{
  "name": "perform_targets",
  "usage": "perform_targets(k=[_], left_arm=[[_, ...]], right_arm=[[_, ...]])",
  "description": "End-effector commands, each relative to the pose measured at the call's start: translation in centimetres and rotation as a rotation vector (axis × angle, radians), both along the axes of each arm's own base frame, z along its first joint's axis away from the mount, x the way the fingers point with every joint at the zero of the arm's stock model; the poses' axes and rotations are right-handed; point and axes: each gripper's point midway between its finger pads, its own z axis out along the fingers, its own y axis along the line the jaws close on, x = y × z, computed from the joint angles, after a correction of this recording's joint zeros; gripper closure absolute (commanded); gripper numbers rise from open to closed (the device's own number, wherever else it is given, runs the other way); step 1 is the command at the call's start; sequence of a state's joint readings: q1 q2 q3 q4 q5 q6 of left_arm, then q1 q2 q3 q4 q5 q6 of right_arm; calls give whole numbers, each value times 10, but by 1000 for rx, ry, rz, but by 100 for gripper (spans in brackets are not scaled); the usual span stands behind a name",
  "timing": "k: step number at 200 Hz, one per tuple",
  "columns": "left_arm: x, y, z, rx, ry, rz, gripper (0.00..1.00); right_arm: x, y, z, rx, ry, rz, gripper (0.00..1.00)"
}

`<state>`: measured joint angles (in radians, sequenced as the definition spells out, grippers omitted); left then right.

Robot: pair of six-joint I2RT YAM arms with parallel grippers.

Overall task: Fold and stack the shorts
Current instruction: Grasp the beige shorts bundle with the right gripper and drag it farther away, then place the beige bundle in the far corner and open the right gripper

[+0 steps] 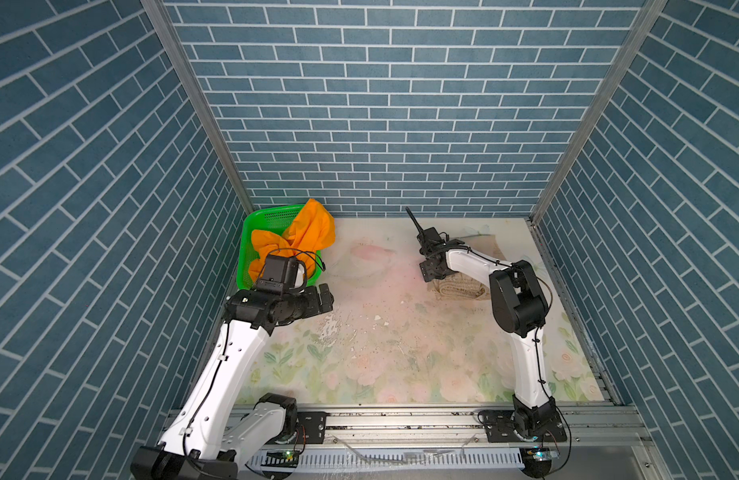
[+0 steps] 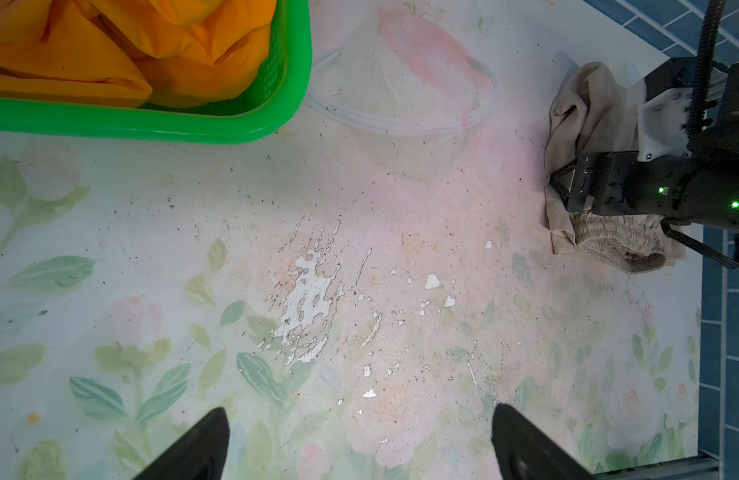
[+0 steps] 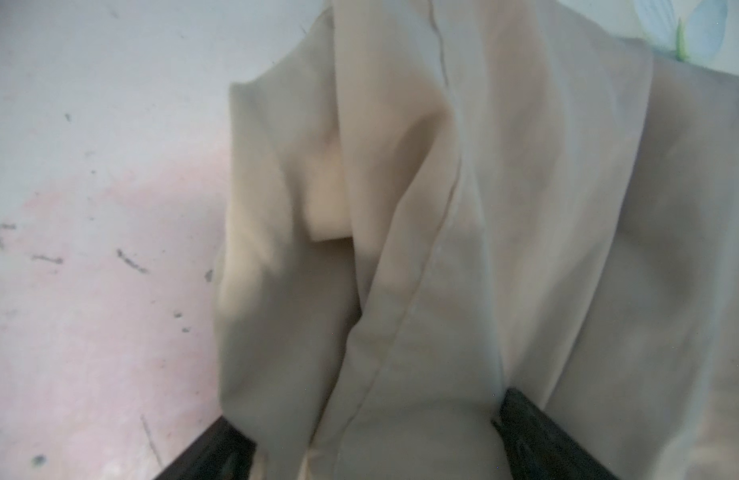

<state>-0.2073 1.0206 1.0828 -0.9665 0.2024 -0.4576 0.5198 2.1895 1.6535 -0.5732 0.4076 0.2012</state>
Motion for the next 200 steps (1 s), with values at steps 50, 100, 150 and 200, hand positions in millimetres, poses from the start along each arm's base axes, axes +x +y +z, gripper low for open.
perform_targets(k=[50, 100, 150, 200], left_arm=[[3, -1, 6, -14, -20, -6, 0], [4, -3, 4, -21, -22, -11, 0], [7, -2, 4, -13, -28, -10, 0], [9, 1, 17, 3, -52, -6, 0]], right_arm=[[4, -98, 15, -131, 137, 29, 10], [27, -166, -12, -118, 186, -8, 9], [59, -126, 51, 98, 14, 64, 8], [7, -123, 126, 295, -104, -100, 9]])
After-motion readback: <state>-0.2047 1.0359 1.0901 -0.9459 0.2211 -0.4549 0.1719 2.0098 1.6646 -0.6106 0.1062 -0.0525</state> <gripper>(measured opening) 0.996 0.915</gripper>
